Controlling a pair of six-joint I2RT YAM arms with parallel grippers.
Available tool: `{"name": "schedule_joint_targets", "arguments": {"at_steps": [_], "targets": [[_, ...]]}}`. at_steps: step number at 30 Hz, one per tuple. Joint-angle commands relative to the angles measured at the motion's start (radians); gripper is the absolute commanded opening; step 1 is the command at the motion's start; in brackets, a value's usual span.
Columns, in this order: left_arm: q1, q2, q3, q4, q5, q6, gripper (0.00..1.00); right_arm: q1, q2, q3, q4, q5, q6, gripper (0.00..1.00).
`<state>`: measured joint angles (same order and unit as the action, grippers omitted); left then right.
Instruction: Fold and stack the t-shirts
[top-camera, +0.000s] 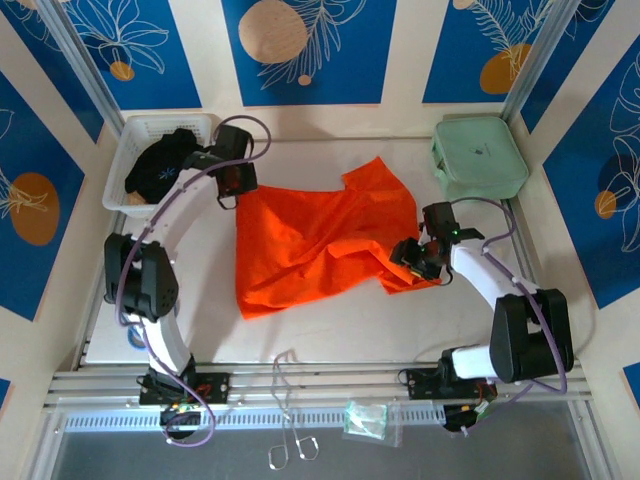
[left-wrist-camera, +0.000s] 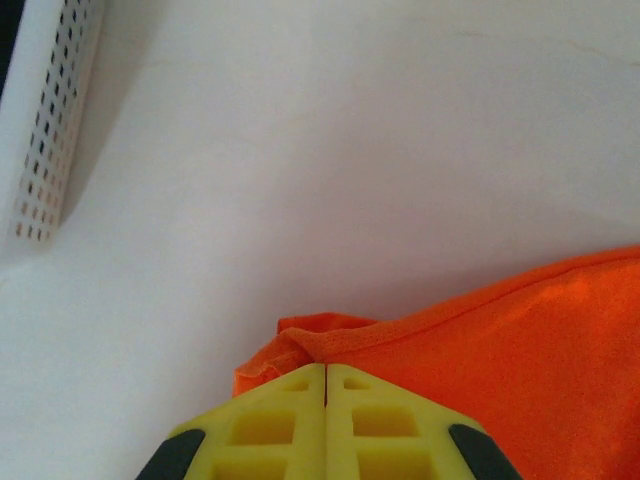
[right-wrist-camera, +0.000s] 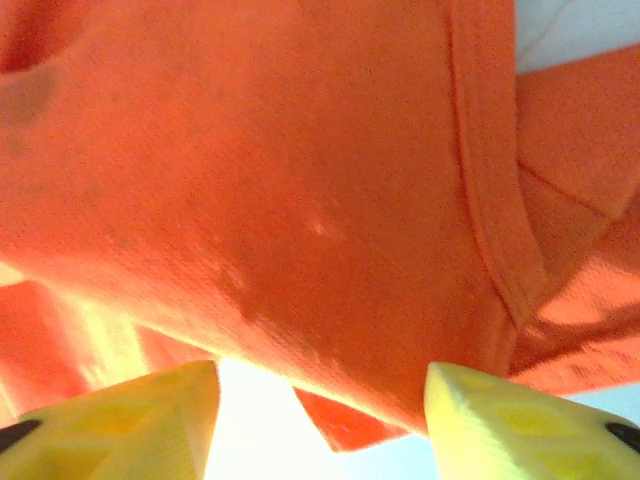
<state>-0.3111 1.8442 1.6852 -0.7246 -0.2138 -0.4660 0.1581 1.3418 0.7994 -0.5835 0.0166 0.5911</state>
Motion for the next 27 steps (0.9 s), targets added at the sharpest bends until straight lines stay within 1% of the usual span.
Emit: {"name": "schedule_joint_targets", "arguments": {"at_steps": [1,3,5,8,10,13,17,21,25,27], "targets": [[0.029,0.098,0.103,-0.036,-0.043,0.029,0.00,0.029,-0.048,-0.011,-0.037,0.037,0.035,0.63],[0.040,0.149,0.158,-0.044,-0.035,0.028,0.00,0.039,-0.051,-0.013,-0.049,0.039,0.046,0.62],[0.049,0.186,0.206,-0.061,-0.023,0.022,0.00,0.059,-0.056,-0.017,-0.071,0.045,0.061,0.58],[0.049,0.188,0.218,-0.055,-0.011,0.015,0.00,0.134,-0.080,-0.034,-0.107,0.074,0.101,0.54],[0.048,0.180,0.218,-0.051,-0.008,0.016,0.00,0.192,-0.090,-0.051,-0.115,0.086,0.138,0.48],[0.048,0.175,0.225,-0.057,-0.011,0.023,0.00,0.254,-0.077,-0.054,-0.096,0.089,0.177,0.43],[0.048,0.169,0.223,-0.062,0.006,0.023,0.00,0.295,0.003,-0.016,-0.059,0.117,0.196,0.43],[0.049,0.164,0.222,-0.063,0.010,0.028,0.00,0.325,0.114,0.046,-0.042,0.159,0.190,0.48],[0.049,0.166,0.233,-0.064,0.008,0.035,0.00,0.367,0.222,0.098,-0.055,0.209,0.194,0.48],[0.049,0.169,0.244,-0.068,0.008,0.038,0.00,0.381,0.268,0.119,-0.067,0.232,0.205,0.45]]}}
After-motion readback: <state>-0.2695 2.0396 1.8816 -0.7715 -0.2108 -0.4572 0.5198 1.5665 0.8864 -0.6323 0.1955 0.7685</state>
